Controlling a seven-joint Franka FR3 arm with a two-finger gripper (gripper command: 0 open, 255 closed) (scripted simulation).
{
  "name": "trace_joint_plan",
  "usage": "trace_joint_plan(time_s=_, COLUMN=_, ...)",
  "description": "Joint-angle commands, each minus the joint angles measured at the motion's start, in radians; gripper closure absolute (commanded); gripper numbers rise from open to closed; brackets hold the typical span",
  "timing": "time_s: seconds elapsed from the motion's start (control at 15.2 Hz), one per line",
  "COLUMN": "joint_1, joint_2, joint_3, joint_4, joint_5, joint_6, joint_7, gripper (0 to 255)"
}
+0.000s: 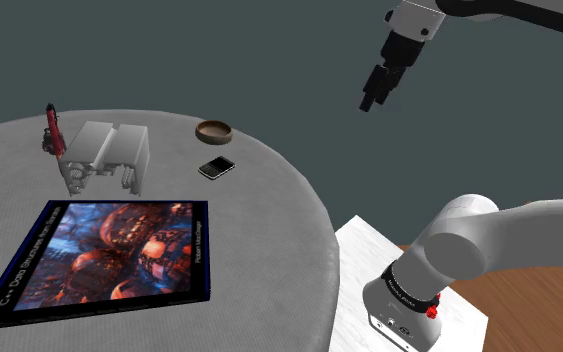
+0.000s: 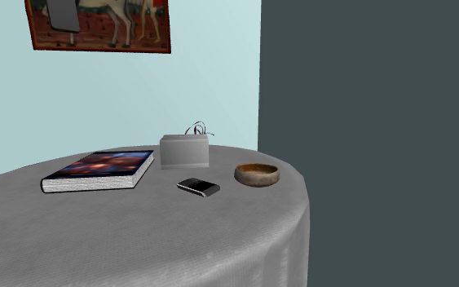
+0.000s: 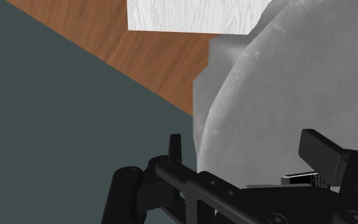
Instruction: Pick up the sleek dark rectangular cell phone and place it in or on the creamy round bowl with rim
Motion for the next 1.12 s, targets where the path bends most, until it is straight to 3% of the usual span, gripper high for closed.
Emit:
trace_joint_plan(time_s=0.0, joint_1=0.0, joint_2=0.0, joint_3=0.0, joint_4=0.0, joint_5=0.0, joint_6=0.0, joint_7=0.0, gripper=0)
trace_joint_plan(time_s=0.53, joint_1=-0.03, joint_2=0.071, joint_3=0.18, joint_4=-0.106, joint_5=0.135, joint_6=0.163, joint_7=0.398, gripper=0)
trace_joint_plan(time_s=1.06, joint_1=-0.072, joint_2=0.27, joint_3=0.356, joint_4=-0.093, joint_5=0.223, joint_6=0.357, joint_7=0.785, gripper=0)
